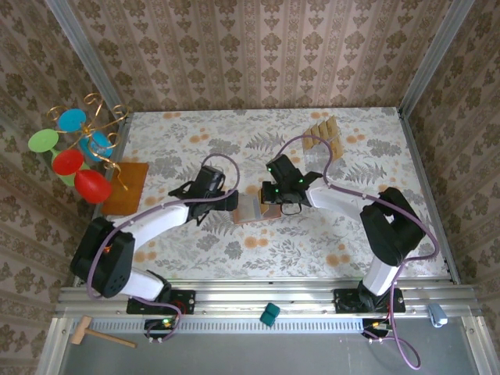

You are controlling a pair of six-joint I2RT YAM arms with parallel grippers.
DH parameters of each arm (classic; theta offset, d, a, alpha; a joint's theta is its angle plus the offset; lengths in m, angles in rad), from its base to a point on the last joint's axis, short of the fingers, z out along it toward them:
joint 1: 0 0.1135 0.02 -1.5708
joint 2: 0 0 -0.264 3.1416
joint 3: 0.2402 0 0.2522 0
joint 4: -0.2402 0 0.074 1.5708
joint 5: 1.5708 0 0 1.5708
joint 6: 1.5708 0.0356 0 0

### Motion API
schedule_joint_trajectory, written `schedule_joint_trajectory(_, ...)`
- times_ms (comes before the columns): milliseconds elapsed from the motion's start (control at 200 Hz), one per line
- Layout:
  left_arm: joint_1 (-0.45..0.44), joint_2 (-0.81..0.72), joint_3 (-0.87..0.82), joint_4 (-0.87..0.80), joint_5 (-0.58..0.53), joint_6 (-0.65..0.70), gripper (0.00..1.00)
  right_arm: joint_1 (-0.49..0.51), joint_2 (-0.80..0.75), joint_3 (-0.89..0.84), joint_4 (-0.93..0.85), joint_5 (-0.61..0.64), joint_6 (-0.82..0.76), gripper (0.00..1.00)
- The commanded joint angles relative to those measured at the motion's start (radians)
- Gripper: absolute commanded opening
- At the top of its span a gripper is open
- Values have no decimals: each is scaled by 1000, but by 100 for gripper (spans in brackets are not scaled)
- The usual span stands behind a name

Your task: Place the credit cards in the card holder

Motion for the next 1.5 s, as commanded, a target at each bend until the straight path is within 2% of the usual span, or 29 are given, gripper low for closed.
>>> schedule_joint_trajectory(0, -41, 55, 58, -26, -46, 48, 100, -19, -22, -23, 37, -70, 3, 0)
schedule_joint_trajectory(300, -112, 111, 59, -19, -102, 16, 100, -74, 44, -64, 161, -172, 20, 0)
schedule_joint_trajectory(680, -145, 129, 2, 6, -123, -21, 100, -124, 77, -136, 273, -240, 47, 0)
schedule_joint_trajectory(1125, -147, 137, -64, 4, -139, -49, 100, -164, 63, -216, 366, -299, 86, 0)
schedule_joint_trajectory(1495, -107, 123, -81, -14, -160, -40, 100, -173, 21, -228, 387, -325, 103, 0)
